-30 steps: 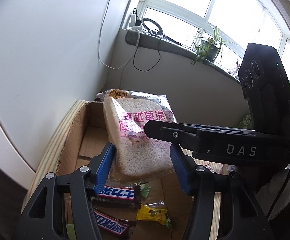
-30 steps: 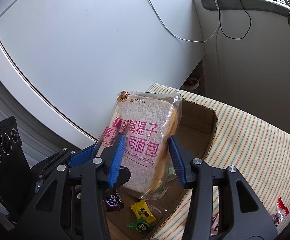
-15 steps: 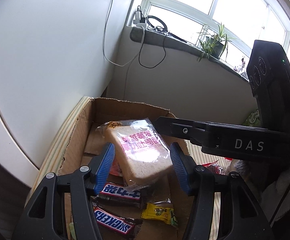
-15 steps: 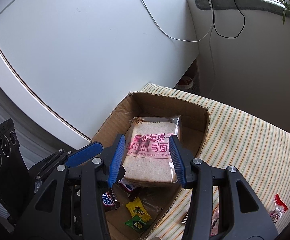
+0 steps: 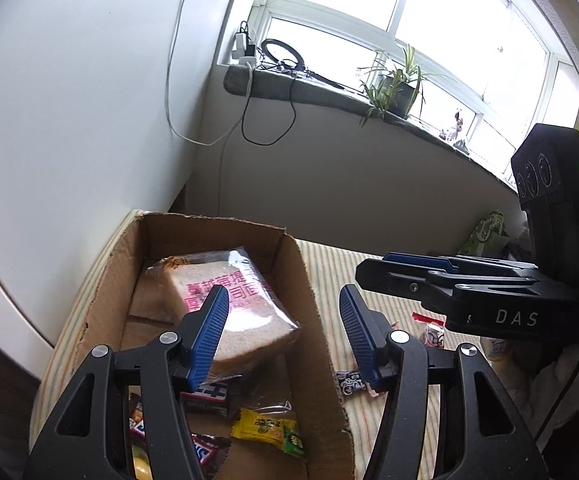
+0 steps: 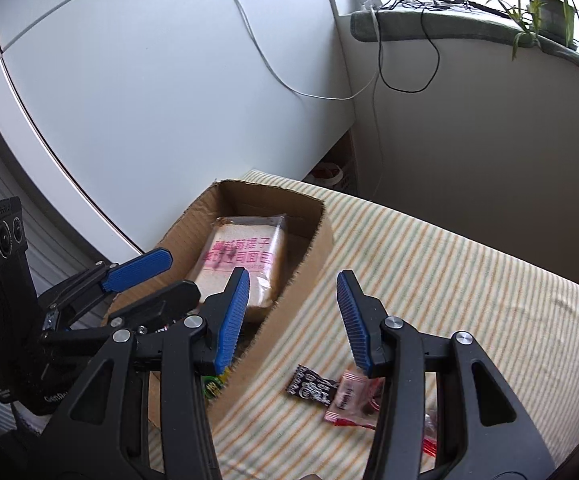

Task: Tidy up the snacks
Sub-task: 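Grasp a red-wrapped pastry with left tool while right tool grasps another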

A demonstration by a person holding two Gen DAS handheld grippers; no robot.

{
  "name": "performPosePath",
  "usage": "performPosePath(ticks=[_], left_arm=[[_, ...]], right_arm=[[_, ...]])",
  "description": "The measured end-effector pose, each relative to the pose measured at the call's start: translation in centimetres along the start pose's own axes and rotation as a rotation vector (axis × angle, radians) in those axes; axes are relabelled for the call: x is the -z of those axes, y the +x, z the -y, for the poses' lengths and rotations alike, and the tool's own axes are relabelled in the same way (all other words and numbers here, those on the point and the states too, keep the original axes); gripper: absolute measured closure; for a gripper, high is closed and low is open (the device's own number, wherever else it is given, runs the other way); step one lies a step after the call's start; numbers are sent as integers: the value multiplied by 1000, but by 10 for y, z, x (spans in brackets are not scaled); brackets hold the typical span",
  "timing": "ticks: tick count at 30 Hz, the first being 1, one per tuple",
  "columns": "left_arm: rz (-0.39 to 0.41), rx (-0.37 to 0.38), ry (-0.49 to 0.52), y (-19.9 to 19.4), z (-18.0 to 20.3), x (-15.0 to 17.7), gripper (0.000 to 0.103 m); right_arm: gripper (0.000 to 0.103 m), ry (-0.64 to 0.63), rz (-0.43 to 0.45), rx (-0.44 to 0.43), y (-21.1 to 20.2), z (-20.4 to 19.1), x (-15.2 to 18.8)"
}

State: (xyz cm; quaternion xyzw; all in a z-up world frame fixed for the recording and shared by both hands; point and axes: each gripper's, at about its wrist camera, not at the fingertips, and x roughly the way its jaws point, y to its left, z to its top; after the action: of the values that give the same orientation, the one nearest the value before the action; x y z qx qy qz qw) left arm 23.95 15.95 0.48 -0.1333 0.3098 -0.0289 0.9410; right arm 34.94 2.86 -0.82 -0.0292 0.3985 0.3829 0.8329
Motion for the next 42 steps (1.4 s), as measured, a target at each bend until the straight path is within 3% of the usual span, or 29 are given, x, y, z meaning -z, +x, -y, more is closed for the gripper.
performPosePath(ticks=[11,20,28,39,42], left_arm=[[-41,92,74,14,48,4,46],[-132,134,118,45,92,21,49],[-209,121,86,73,98,33,58],[-249,61,91,91,101,43,60],[-259,44,95,94,102,46,60]], right_arm=[[55,62,-38,145,-28,66,41],[55,271,-112,158,-21,122,72],[55,330,-130,133,-17,128,82],[55,254,-162,178,-2,118,85],[64,234,-158,194,-6,119,85]])
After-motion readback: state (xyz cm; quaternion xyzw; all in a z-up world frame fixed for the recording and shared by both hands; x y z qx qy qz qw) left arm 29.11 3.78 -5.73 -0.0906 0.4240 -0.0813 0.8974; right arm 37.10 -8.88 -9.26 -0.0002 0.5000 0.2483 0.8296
